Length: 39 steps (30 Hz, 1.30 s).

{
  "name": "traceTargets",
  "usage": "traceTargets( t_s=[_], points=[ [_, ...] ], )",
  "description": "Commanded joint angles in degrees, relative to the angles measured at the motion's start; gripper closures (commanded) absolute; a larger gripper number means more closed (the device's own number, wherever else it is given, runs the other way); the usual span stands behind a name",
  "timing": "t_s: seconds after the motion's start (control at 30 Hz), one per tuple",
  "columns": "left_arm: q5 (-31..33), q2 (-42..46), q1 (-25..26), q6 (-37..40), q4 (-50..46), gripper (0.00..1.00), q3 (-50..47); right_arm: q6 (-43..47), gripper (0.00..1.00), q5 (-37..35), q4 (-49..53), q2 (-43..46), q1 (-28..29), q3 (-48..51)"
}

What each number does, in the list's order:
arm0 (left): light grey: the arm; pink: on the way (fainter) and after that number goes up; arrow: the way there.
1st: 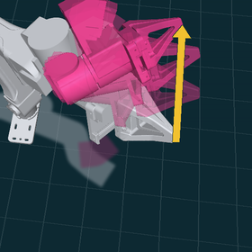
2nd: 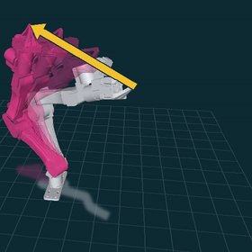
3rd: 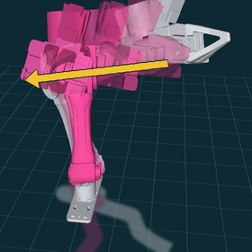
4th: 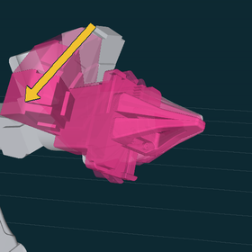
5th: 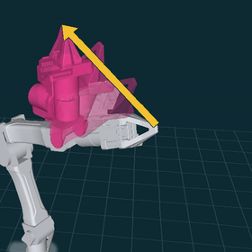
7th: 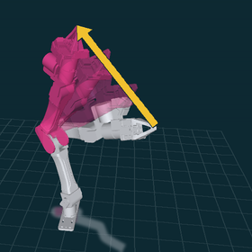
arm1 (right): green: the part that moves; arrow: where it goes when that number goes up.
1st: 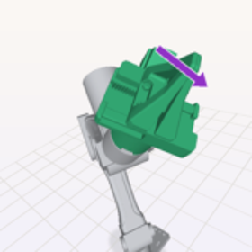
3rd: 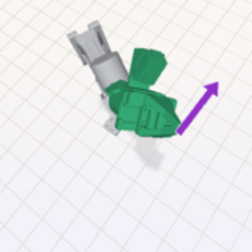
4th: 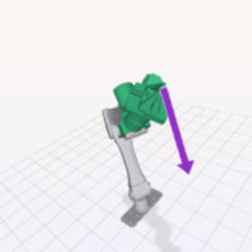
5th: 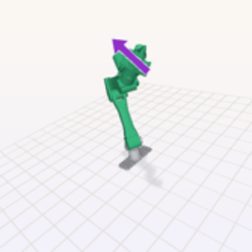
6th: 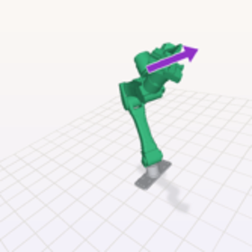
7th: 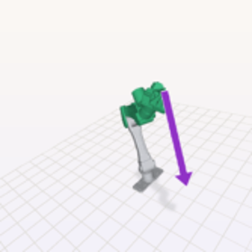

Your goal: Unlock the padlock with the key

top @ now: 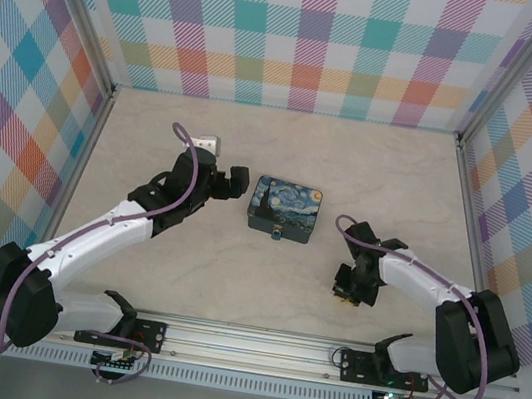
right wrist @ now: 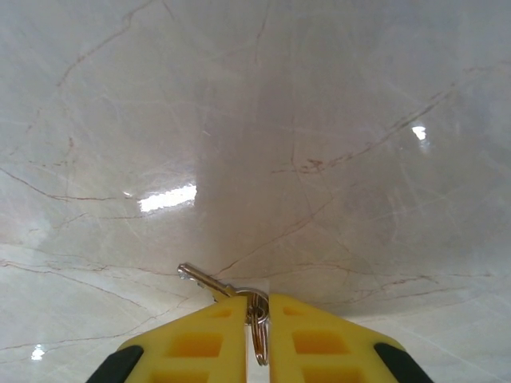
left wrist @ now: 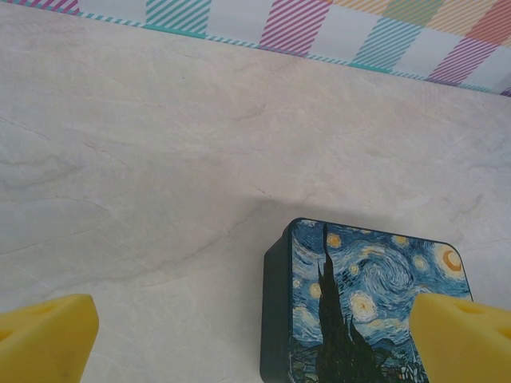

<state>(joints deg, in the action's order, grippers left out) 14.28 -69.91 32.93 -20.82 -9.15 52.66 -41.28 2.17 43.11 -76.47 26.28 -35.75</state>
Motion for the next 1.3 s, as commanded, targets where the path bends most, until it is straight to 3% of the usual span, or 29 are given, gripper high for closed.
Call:
traceTargets(
  t_s=[0.0,0.3,0.77,0.93,1.1,1.27],
  points=[
    [1.27,1.18,0.21,1.31,-1.05,0.00,0.43,0.16,0.88,0.27,-0.35,-2.10,0.26,0.88],
    [1.71,1.47,0.21,1.58,-1.73,0.00,0.94,0.36,1.00,1.33,-1.86,-0.86,0.36,0.99],
    [-1.05,3.00,0.21,0.52,-1.69,0.00,2.09,-0.55,1.00,3.56,-12.43,10.44,0.52,0.78],
    [-5.87,2.73,0.21,-0.36,-0.51,0.00,2.98,-1.65,1.00,6.73,-21.73,14.35,0.52,0.32],
    [-14.92,1.52,0.21,-4.00,3.38,0.02,3.87,-3.61,1.00,8.65,-34.70,16.80,0.49,-0.45],
    [-24.42,-1.83,0.38,-9.16,8.10,0.14,5.88,-3.68,1.00,8.64,-45.95,17.00,0.75,-2.50]
  ],
)
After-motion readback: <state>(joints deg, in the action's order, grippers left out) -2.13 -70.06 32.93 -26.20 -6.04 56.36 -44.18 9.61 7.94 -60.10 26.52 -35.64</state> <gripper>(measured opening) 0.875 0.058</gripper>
